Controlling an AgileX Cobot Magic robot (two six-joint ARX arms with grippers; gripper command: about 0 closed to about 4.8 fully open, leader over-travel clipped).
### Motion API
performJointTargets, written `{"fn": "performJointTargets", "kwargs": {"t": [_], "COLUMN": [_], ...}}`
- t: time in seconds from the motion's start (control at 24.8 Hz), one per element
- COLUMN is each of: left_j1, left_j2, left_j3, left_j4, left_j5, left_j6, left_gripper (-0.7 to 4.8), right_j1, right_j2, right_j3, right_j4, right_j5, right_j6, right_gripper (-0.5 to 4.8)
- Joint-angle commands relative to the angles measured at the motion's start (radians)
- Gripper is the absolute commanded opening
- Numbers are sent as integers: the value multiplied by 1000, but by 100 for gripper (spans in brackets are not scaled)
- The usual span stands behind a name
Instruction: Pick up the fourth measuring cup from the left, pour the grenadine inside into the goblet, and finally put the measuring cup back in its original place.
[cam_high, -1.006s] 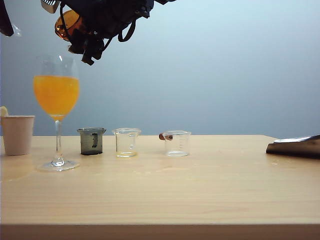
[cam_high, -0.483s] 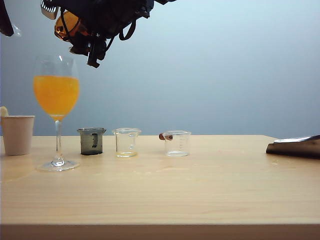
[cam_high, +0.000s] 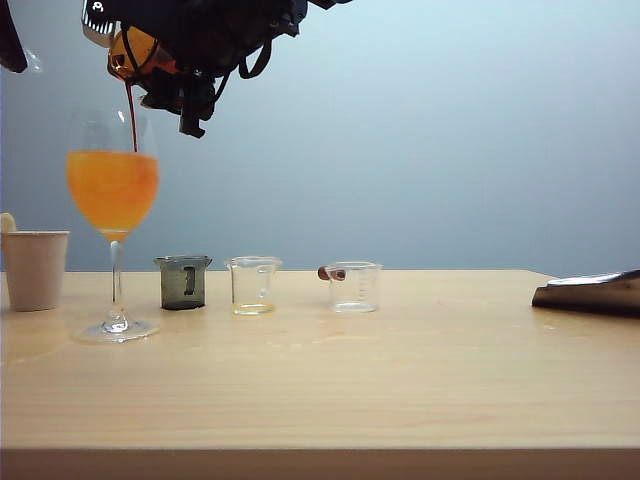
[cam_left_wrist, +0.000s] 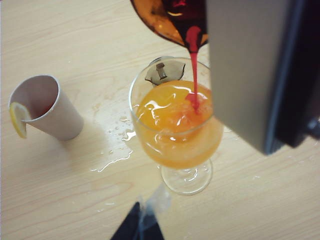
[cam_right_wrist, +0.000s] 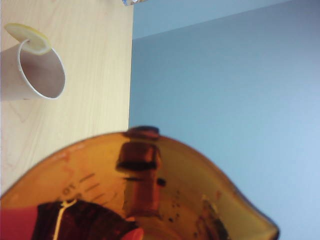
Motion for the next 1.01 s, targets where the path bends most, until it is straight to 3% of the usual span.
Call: {"fn": "performJointTargets", "kwargs": {"t": [0.04,0.28,0.64,1.01], "left_j1": [-5,-7,-5,1], "left_j2": [4,3,2,-4], "left_j3": [2,2,2,5], "left_j4": [7,21,32,90], "left_j5": [0,-3,-8,-68], "left_j6": [1,1,78,-2], "left_gripper": [-5,-5,-5,-4], "right_j1": [9,10,10,8], "right_j2": [-9,-9,-9,-9], "right_j3": [4,4,4,4], "right_j4": [32,32,32,32], "right_j5": [-4,-4,-4,-5], "right_j6": [-5,-5,-5,-1], "right_gripper": [107,107,107,107]}}
